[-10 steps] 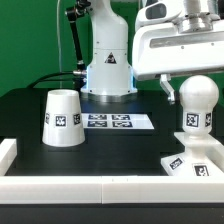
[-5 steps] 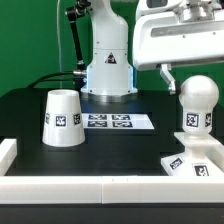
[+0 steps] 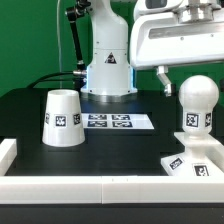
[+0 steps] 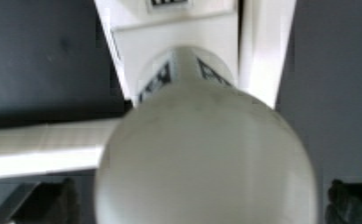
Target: Assemble lamp
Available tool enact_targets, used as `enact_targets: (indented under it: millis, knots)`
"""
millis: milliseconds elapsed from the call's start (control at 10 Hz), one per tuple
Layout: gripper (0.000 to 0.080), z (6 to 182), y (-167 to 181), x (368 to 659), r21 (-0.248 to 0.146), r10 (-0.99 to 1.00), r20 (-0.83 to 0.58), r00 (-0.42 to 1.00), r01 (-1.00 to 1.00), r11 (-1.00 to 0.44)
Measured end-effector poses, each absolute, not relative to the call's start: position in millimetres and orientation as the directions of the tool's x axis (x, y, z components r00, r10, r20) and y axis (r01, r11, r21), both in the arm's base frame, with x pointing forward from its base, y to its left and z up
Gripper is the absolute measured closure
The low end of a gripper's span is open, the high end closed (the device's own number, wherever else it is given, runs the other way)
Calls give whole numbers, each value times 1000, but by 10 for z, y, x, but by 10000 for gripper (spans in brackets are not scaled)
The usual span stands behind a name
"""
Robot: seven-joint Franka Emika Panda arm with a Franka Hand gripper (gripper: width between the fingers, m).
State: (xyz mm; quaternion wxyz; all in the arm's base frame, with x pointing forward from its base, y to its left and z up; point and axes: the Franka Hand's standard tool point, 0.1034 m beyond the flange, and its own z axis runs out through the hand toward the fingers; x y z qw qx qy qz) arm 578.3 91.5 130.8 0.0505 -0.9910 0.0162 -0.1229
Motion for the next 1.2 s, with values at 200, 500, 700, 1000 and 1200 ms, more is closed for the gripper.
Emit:
enact_targets:
  millis: [200,500,700,1000,1200]
  knots:
    - [100,1259,870,5750,-107,-36,111,993,-24,-994]
    - [100,1229,888,5792,-112,-40,28,999,-37,-993]
    - [100,1214,971,5776,-113,-38,24,999,-35,-993]
    - [100,1208,970,5779,-113,-36,24,999,-33,-993]
    - [100,1206,969,5778,-113,-36,24,999,-33,-993]
